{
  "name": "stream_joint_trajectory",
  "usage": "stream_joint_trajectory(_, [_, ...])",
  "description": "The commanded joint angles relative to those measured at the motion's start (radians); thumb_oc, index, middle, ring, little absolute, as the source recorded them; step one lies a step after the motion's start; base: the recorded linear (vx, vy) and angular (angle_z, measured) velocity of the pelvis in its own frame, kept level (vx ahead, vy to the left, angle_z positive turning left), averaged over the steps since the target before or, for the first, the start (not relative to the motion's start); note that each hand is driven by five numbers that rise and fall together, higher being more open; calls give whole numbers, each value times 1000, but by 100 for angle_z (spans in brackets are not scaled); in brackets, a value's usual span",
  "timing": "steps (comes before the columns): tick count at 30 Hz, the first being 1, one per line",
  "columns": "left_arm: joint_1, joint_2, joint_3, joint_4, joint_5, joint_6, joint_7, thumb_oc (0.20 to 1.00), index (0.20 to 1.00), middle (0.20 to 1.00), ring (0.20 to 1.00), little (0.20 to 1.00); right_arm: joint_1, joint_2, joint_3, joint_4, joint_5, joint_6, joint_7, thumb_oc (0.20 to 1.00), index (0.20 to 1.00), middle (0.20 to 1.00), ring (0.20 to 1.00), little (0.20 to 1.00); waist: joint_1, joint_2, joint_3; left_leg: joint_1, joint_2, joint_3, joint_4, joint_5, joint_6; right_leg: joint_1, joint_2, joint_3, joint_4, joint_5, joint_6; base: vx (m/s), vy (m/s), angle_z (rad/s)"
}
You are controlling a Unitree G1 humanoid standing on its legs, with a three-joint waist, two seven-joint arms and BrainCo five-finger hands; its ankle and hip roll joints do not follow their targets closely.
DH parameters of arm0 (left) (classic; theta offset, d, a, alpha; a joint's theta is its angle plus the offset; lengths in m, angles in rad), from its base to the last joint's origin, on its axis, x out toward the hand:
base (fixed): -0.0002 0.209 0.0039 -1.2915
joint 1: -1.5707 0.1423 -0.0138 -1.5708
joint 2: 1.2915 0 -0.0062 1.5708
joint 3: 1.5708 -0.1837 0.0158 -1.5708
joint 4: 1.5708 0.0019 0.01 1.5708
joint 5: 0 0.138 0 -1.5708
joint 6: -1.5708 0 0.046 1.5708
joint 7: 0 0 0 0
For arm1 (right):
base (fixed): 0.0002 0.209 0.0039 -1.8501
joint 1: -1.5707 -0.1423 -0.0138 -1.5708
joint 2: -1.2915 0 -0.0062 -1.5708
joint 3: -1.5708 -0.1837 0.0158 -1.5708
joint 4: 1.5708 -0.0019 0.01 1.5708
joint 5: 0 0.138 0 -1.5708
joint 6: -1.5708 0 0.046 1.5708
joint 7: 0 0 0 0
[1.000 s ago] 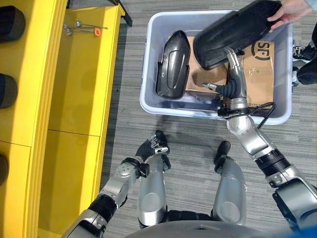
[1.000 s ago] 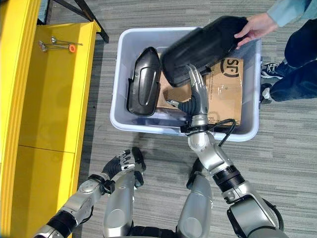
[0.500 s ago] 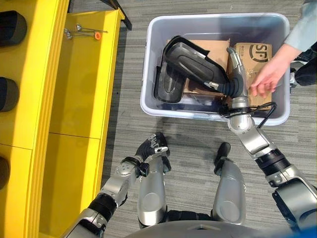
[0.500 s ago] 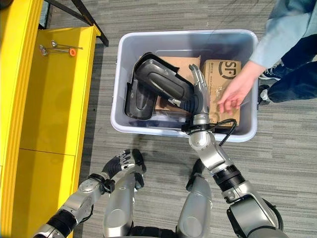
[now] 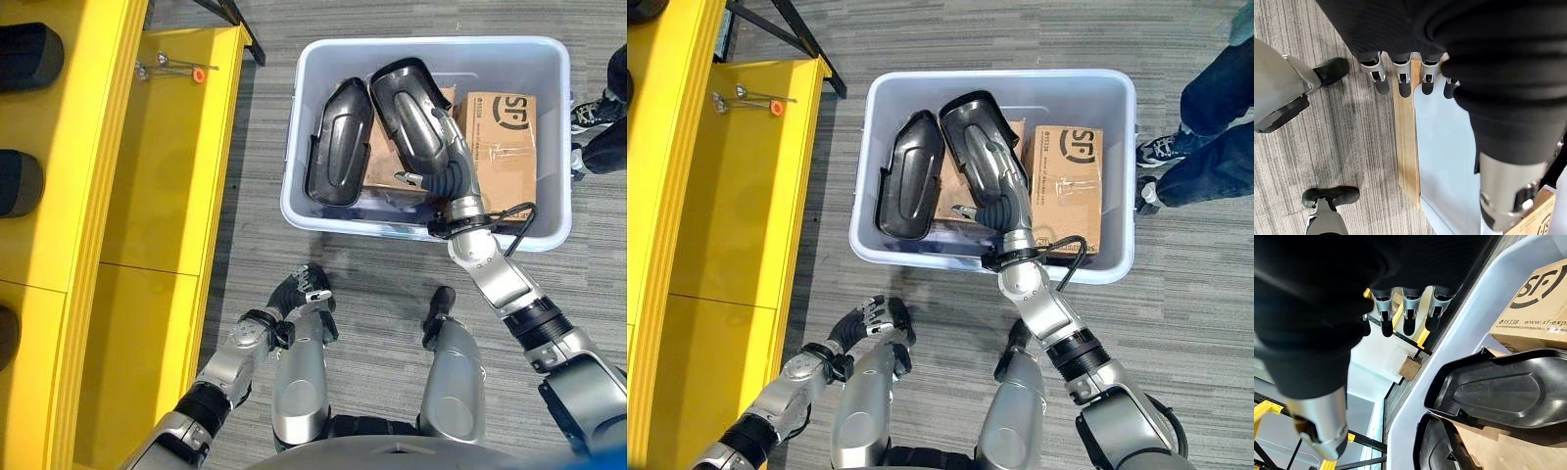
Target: Move parts from the plastic box to the shelf.
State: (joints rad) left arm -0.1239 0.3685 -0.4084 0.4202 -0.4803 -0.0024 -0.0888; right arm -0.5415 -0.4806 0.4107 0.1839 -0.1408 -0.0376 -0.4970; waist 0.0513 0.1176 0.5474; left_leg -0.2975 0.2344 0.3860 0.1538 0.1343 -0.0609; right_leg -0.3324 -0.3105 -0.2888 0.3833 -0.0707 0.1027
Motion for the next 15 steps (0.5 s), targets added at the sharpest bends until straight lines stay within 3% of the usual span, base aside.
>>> stream_joint_trajectory(1, [23,25,-12,-8,16,-7,-23,1000,1000,1000,1000,1000,-18,13,-22,-26,13,-46,1,1000,1000,1000,1000,1000,19,-29,-27,29,19,-45,38,-103,-25,-9,-30,-13,43,-24,37,0,0,0])
stream_joint_trajectory(8, [20,31,-12,-11,21,5,-27,1000,1000,1000,1000,1000,-38,-11,-37,-9,-66,-36,-38,1000,1000,1000,1000,1000,23,-32,-27,47,24,-51,32,-101,-28,11,-29,-20,36,-24,35,11,-7,2])
stream_joint_trajectory(15, [16,44,-14,-20,20,26,-33,1000,1000,1000,1000,1000,-82,-35,-76,49,-48,-30,-56,1000,1000,1000,1000,1000,31,-30,-27,49,28,-57,40,-103,-31,18,-31,-29,51,-33,32,0,0,0])
